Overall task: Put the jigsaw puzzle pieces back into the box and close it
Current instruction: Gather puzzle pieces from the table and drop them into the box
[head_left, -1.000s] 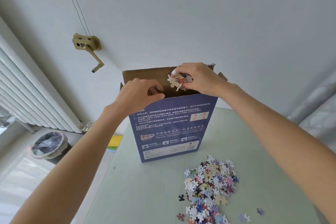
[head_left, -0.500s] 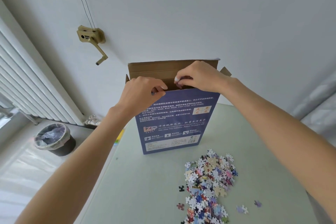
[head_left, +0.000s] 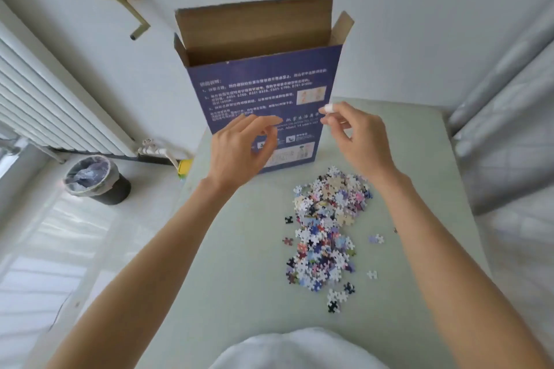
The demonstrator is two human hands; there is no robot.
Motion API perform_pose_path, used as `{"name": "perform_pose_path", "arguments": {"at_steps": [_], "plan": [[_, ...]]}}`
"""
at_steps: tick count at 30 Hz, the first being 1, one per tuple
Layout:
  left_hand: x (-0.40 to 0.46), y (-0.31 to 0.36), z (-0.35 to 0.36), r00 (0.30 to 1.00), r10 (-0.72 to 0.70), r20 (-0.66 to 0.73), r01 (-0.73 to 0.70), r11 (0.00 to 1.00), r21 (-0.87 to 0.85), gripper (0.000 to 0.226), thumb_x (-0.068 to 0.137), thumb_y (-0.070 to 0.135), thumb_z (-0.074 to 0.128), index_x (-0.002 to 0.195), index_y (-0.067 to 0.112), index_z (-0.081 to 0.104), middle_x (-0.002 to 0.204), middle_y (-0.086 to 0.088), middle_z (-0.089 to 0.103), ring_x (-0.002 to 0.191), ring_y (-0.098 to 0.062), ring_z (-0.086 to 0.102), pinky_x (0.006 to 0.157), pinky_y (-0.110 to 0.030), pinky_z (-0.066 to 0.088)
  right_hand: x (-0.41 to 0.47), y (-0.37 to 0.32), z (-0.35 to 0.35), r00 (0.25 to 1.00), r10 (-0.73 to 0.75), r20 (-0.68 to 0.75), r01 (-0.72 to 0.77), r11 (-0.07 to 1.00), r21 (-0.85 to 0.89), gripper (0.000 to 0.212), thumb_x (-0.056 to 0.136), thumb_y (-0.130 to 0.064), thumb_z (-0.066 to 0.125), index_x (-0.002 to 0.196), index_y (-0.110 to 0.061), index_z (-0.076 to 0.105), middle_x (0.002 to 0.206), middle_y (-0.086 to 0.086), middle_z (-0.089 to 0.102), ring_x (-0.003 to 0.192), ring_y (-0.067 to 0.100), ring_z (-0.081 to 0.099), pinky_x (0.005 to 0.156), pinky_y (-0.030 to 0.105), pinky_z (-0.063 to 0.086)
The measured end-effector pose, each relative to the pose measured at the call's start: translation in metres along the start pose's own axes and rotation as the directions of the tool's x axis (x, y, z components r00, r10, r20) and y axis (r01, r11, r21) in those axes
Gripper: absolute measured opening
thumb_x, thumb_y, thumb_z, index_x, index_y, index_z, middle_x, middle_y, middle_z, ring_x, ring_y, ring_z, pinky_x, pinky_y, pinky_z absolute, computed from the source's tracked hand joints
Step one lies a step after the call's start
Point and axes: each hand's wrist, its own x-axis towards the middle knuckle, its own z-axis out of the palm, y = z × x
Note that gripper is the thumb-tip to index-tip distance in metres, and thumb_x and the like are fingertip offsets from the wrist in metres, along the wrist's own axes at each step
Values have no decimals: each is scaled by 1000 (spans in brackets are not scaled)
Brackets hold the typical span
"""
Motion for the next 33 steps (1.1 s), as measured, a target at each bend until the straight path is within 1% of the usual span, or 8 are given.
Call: {"name": "perform_pose_path", "arguments": {"at_steps": [2,4,9,13,17,22,28,33], "plan": [[-39,8,17,981,-126,150,135,990,-50,18,88,22,55,96,21,70,80,10,68,72,-8,62,63,-27,54,-54,25,6,975,167,143,-163,986,-39,24,93,-17,52,115,-12,61,107,0,69,91,17,66,81,37,55],[-76,13,39,896,-247,368,278,960,-33,21,87,25,57,104,25,68,87,10,68,77,-7,61,69,-34,56,-107,50,12,871,336,357,-287,940,-184,34,92,-18,54,126,-15,54,125,1,60,110,21,57,93,38,48],[-152,20,83,460,-477,749,481,843,242,70,79,42,70,140,30,37,129,-1,53,109,-17,55,91,-32,48,-202,80,26,571,538,620,-408,841,-355,66,85,-21,64,143,-17,31,147,6,33,132,25,34,106,36,31],[-203,40,112,205,-541,816,491,778,393,106,66,51,77,148,26,15,141,-8,31,127,-27,35,99,-40,39,-233,100,50,528,611,590,-498,785,-367,82,79,-31,71,145,-17,24,147,10,27,134,27,25,105,39,32],[-236,59,125,245,-598,763,498,753,430,115,56,52,83,145,25,16,137,-7,25,124,-26,27,96,-39,41,-222,106,78,533,633,561,-427,774,-468,105,66,-57,73,146,-26,12,151,10,13,134,36,21,102,52,32],[-244,65,134,319,-569,758,525,772,358,111,58,45,84,146,21,21,135,-7,28,121,-25,31,101,-34,34,-208,100,114,575,523,629,-181,831,-526,122,55,-73,68,147,-29,1,150,12,10,128,34,23,93,47,39],[-247,60,133,365,-603,710,626,723,293,83,64,35,83,136,25,42,129,-4,42,120,-24,41,99,-31,35,-207,93,124,642,391,659,-145,906,-397,78,68,-46,76,130,-20,38,129,8,35,110,22,40,70,24,39],[-243,62,134,397,-627,670,656,705,270,68,66,29,83,125,20,51,130,-4,38,119,-22,36,94,-26,35,-211,92,118,697,370,614,-148,912,-382,58,71,-41,75,117,-20,47,121,3,41,103,19,43,60,21,39]]}}
